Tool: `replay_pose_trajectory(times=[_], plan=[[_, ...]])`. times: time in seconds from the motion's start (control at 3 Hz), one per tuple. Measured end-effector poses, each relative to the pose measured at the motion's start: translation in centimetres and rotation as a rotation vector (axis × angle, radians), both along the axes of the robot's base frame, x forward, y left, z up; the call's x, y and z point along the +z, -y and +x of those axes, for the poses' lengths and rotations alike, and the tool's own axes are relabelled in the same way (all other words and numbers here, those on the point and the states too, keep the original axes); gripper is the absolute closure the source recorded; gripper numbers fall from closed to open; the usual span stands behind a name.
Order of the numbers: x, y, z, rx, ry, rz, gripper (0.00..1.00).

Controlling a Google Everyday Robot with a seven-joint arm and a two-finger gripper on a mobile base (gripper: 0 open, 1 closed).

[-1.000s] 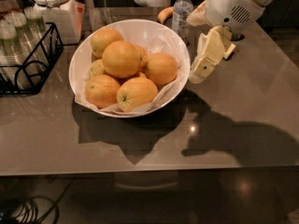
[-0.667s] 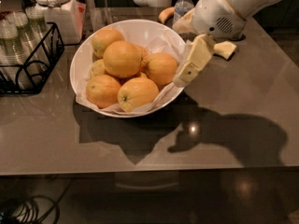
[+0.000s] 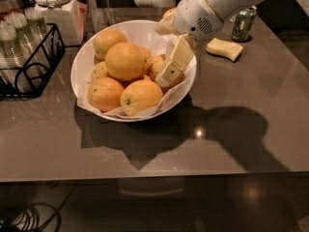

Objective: Pick orange from white bowl

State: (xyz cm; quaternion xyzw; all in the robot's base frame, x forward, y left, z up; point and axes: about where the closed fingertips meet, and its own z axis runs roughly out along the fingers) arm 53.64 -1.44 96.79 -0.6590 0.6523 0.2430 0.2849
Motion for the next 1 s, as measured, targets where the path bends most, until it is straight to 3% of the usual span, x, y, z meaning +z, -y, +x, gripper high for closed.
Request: replay_pose_trajectory(times=[0.33, 1.0], plan=[[-0.3, -0.2, -0.1, -0.002, -0.005, 0.018, 0.00], [-1.5, -2.8, -0.1, 0.003, -0.045, 0.148, 0.00]])
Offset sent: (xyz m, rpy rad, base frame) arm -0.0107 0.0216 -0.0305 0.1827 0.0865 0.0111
